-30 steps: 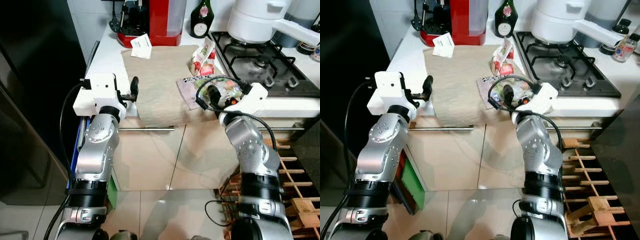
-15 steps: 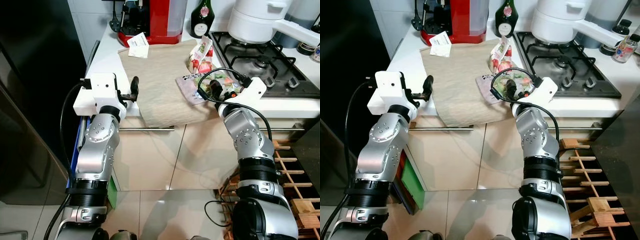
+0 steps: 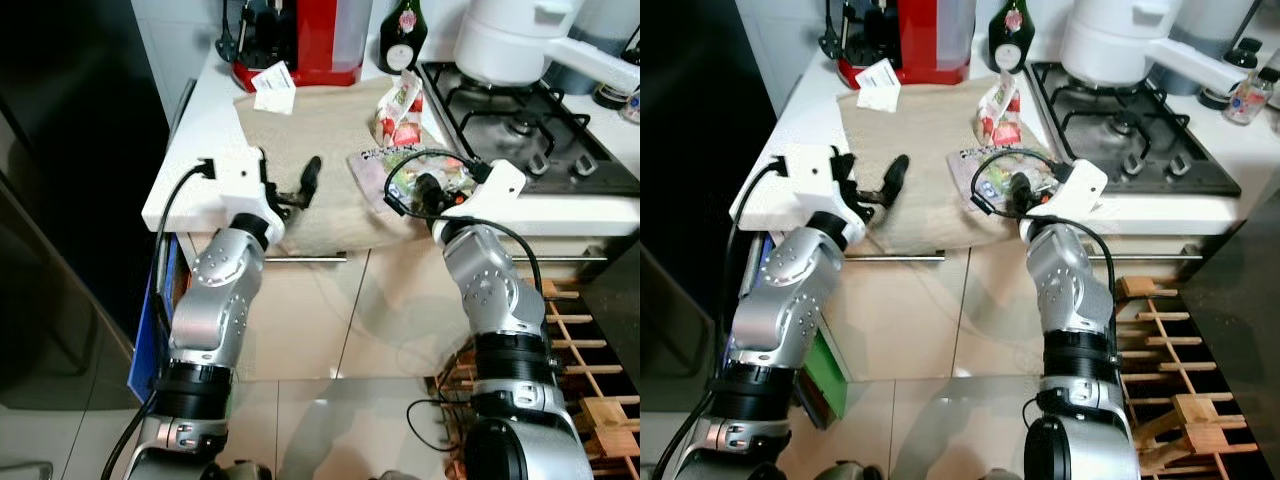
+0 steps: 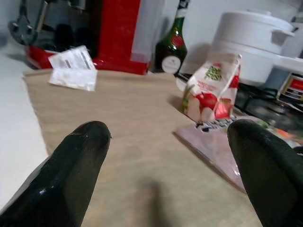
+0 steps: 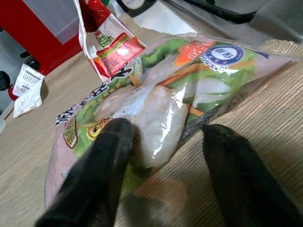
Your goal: Restocking fridge
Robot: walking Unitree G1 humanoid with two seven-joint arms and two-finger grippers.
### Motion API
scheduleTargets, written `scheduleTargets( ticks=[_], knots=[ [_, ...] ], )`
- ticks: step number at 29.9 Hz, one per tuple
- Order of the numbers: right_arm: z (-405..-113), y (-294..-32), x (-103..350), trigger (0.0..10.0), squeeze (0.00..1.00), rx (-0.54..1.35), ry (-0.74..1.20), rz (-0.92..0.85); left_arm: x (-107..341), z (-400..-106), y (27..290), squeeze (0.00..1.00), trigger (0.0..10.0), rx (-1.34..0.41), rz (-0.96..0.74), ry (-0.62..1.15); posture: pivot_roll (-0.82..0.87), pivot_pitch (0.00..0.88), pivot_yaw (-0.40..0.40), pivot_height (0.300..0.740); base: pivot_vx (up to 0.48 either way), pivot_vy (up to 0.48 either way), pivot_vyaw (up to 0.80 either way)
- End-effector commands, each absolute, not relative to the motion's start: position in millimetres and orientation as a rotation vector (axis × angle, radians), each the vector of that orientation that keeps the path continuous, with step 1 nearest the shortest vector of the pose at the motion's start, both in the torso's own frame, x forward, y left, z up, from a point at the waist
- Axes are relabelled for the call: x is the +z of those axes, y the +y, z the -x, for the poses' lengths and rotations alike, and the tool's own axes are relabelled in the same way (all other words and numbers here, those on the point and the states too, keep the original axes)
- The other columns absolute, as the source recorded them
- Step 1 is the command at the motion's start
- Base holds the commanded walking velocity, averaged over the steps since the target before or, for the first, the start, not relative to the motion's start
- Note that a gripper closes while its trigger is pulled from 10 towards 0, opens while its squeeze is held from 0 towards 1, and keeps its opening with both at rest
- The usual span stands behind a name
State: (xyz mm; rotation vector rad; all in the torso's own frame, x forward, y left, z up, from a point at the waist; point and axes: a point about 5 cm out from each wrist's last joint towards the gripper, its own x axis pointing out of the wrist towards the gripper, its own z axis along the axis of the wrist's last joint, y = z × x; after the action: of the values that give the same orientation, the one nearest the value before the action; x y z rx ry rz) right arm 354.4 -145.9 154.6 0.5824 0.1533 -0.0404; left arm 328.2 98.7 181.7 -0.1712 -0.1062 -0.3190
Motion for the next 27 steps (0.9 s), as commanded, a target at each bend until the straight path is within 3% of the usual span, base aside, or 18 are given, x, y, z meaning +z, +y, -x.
scheduleTargets(
  ticks=[1,12,22,26,27],
  knots=[
    [-351,-140,146,0.0,0.04,-0.029,0.202,-0.587,182,-327,99,0.0,10.0,-0.328,0.17,-0.102,-0.11,0.034,-0.017,0.736,0.0,0.0,0.0],
    [-350,-133,196,0.0,0.05,0.056,0.02,-0.631,182,-328,98,0.0,10.0,-0.348,0.17,-0.094,-0.12,0.03,-0.016,0.736,0.0,0.0,0.0],
    [-350,-137,194,0.0,0.07,0.046,0.015,-0.602,181,-328,98,0.0,10.0,-0.349,0.167,-0.09,-0.11,0.029,-0.016,0.736,0.0,0.0,0.0],
    [-351,-139,178,0.0,0.0,0.003,0.106,-0.502,181,-328,99,0.0,10.0,-0.35,0.165,-0.09,-0.11,0.026,-0.015,0.736,0.0,0.0,0.0],
    [-350,-140,178,2.8,0.0,-0.005,0.101,-0.481,181,-328,99,0.0,10.0,-0.35,0.165,-0.09,-0.11,0.026,-0.015,0.736,0.0,0.0,0.0]
  ],
)
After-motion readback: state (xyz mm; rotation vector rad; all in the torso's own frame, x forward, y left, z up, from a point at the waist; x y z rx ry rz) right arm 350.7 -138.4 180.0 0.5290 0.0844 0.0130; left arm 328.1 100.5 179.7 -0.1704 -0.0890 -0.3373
